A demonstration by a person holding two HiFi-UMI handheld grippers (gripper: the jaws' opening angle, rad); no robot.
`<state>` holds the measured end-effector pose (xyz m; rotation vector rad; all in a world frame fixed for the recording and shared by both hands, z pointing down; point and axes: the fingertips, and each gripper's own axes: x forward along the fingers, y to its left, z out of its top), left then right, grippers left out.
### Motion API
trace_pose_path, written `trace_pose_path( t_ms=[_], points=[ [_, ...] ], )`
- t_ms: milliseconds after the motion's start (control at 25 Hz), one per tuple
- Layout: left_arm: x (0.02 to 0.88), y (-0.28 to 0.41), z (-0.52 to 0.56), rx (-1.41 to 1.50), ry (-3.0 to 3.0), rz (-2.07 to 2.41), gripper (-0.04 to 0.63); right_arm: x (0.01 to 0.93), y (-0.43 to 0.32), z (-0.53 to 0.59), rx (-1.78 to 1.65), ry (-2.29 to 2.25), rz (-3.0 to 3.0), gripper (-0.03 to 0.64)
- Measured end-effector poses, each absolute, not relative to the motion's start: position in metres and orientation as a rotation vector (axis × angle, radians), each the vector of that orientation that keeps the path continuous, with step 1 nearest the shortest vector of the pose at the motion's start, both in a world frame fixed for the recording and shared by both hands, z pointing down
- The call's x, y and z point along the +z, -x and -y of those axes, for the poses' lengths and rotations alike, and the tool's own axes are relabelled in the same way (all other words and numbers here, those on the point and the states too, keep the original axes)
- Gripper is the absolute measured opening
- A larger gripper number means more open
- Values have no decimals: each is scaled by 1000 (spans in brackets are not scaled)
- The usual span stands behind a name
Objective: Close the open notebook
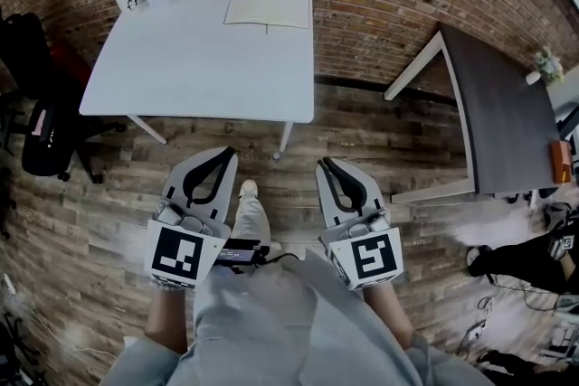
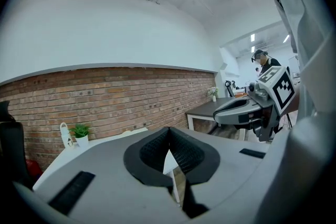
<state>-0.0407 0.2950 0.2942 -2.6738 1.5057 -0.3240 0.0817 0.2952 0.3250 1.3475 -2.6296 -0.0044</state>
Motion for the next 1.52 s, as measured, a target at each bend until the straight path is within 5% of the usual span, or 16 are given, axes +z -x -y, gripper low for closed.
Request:
trace_pose_path(
  t_ms=[1520],
  points=[
    [294, 129, 8, -333, 2784, -1317, 18, 318, 14, -4, 58, -1452, 2493, 54]
  ],
)
